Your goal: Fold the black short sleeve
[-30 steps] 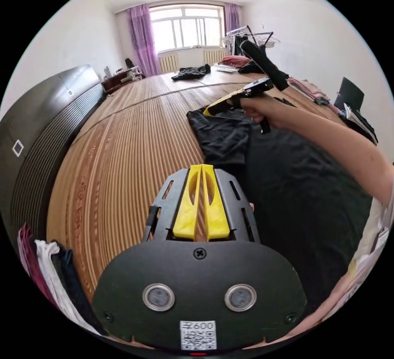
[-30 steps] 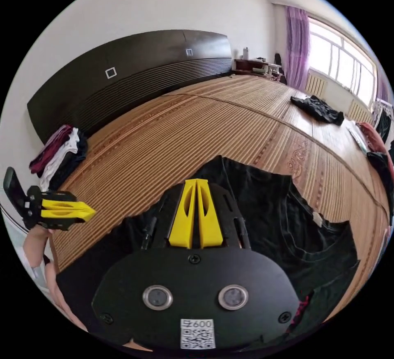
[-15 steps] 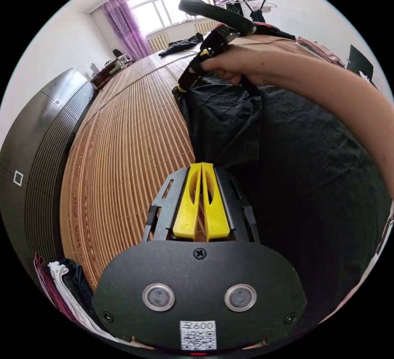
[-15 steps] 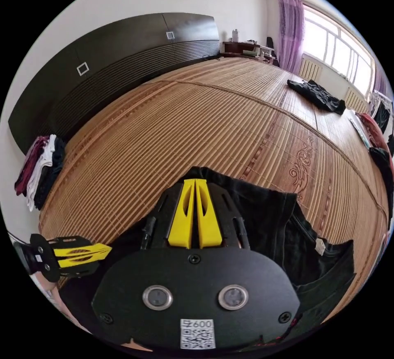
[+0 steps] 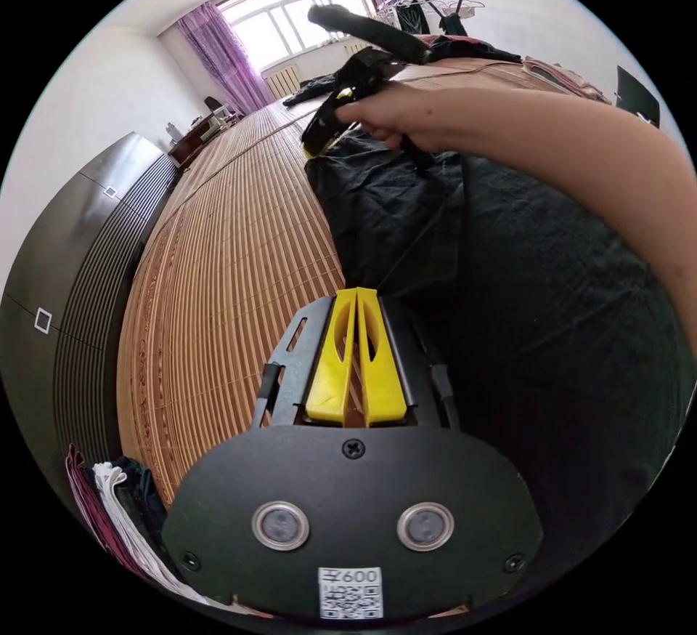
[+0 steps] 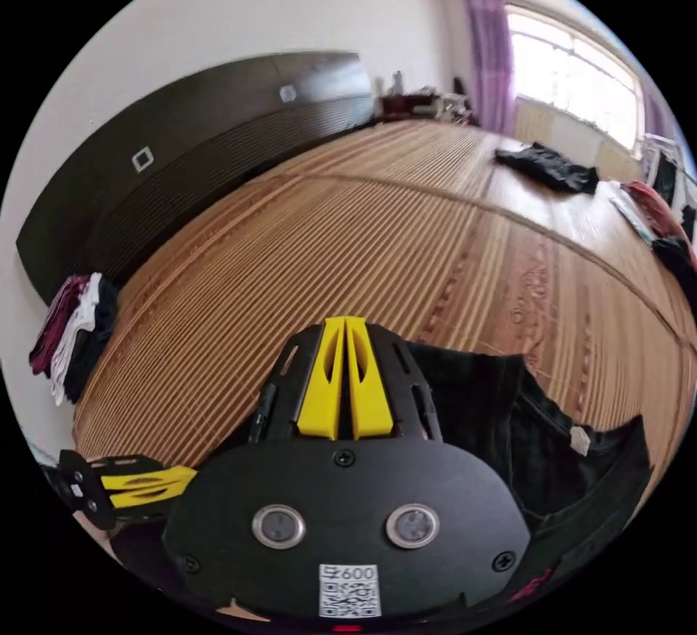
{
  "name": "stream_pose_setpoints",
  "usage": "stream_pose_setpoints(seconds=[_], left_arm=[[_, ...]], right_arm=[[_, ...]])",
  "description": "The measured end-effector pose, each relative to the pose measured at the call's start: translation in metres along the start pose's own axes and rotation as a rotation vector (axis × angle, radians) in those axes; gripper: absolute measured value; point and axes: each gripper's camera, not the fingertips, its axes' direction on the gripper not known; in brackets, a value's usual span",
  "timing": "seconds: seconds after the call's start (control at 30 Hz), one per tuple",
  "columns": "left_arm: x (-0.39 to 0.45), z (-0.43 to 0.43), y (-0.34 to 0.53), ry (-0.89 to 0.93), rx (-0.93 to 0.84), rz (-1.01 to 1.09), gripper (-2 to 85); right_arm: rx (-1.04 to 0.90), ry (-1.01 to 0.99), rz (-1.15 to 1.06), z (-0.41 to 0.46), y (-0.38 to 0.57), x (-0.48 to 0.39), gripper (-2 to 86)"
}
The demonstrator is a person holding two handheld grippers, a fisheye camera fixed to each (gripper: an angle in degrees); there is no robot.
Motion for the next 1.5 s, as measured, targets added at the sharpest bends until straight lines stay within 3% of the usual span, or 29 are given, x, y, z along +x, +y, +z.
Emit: stream_pose_setpoints(seconds=[0.1,0.27,0.43,1.1,1.23,1.33,1.4,1.5], left_arm=[[-0.003,-0.007,-0.007,0.042,0.007,-0.023,0.7],[0.004,-0.021,-0.023,0.034,0.008,-0.019,0.6],[0.003,-0.035,-0.037,0.051,0.007,-0.026,0.7],[-0.047,-0.110,-0.087,0.124,0.035,-0.070,0.8],[-0.109,-0.141,-0.087,0.219,0.123,-0.239,0.8],[-0.166,-0.148,-0.102,0.439,0.133,-0.341,0.7],[-0.183,-0.150,-0.122,0.525,0.119,-0.335,0.7],[-0.173,-0.139,-0.164,0.485,-0.005,-0.217,0.7]], right_arm=[[-0.016,-0.105,-0.091,-0.030,0.014,-0.009,-0.7],[-0.361,-0.361,-0.342,-0.060,0.087,-0.100,1.0],[-0.491,-0.217,-0.501,-0.057,0.168,-0.161,2.5],[-0.345,-0.069,-0.524,-0.099,0.323,-0.180,-0.8],[-0.312,-0.080,-0.470,-0.098,0.341,-0.176,-0.8],[-0.312,-0.081,-0.453,-0.097,0.350,-0.176,-0.8],[-0.308,-0.081,-0.447,-0.096,0.355,-0.177,-0.8],[-0.292,-0.054,-0.471,-0.097,0.367,-0.184,-0.8]])
